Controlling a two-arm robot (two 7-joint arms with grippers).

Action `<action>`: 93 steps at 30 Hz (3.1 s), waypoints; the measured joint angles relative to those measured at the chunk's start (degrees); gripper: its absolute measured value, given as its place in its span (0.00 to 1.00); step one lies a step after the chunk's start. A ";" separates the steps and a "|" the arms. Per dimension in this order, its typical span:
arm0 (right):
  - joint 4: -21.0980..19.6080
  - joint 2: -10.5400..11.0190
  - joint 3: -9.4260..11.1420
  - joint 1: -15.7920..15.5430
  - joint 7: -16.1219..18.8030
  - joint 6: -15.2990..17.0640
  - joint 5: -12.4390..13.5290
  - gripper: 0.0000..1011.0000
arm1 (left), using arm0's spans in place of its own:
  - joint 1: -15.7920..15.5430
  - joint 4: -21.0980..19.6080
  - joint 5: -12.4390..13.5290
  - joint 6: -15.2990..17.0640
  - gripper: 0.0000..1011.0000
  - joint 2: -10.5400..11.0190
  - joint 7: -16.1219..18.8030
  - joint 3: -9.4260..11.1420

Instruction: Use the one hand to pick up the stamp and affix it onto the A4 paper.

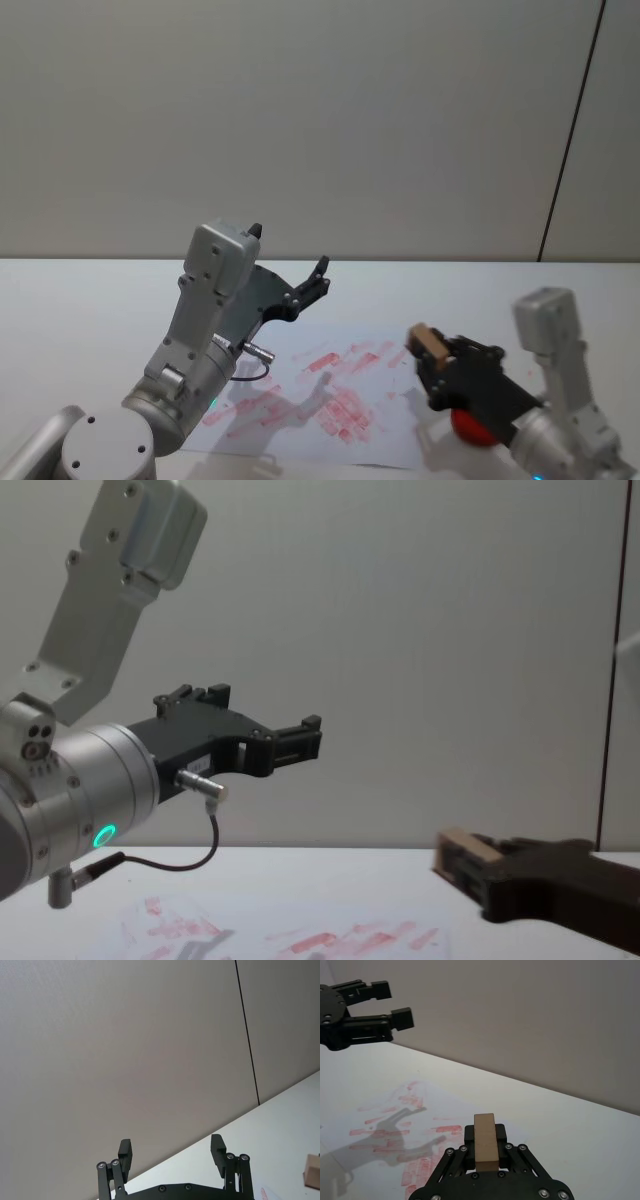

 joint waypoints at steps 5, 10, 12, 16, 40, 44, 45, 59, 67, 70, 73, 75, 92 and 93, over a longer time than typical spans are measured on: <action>1.54 -1.64 -0.87 2.28 2.53 2.29 -1.26 0.22 | 0.00 0.00 0.00 0.00 0.99 0.00 0.00 0.00; 3.97 -3.62 -1.83 4.90 4.38 5.37 -2.68 0.22 | 0.00 0.00 0.00 0.00 0.99 0.00 0.00 0.00; 5.38 -4.37 -2.26 5.87 4.90 6.90 -3.38 0.22 | 0.00 0.00 0.00 0.00 0.99 0.00 0.00 0.00; 7.86 -5.72 -2.98 7.52 5.37 9.34 -4.50 0.22 | 0.00 0.00 0.00 0.00 0.99 0.00 0.00 0.00; 23.36 -12.49 -6.67 14.89 3.31 16.64 -9.36 0.22 | 0.00 0.00 0.00 -0.01 0.99 0.00 0.01 0.00; 23.36 -12.59 -6.70 14.90 3.15 16.64 -8.73 0.22 | 0.00 0.00 0.00 -0.01 0.99 0.00 0.01 0.00; 23.30 -12.56 -6.69 14.85 3.12 16.64 -8.20 0.22 | 0.00 0.00 0.00 -0.01 0.99 0.00 0.01 0.00; 12.28 -9.76 -4.60 11.39 3.39 18.74 -1.87 0.22 | 0.00 0.00 0.00 0.00 0.99 0.00 0.01 0.00; 4.31 -7.69 -2.53 9.86 3.37 17.33 2.69 0.22 | 0.00 0.00 0.00 0.00 0.99 0.00 0.00 0.00; 2.68 -7.12 -2.04 9.49 3.30 16.99 3.61 0.22 | 0.00 0.00 0.00 0.00 0.99 0.00 0.00 0.00; 0.75 -6.24 -1.38 9.00 3.16 16.68 4.41 0.22 | 0.00 0.00 0.00 0.00 0.99 0.00 0.01 0.00; -0.42 -5.52 -0.93 8.60 3.04 16.57 4.82 0.22 | 0.00 0.00 0.00 0.00 0.99 0.00 0.00 0.00; -4.15 0.76 2.08 5.04 2.08 16.15 2.92 0.22 | 0.00 0.00 0.00 0.00 0.99 0.00 0.00 0.00; -4.15 1.79 2.48 4.29 1.94 15.93 2.34 0.22 | 0.00 0.00 0.00 0.00 0.99 0.00 0.00 0.00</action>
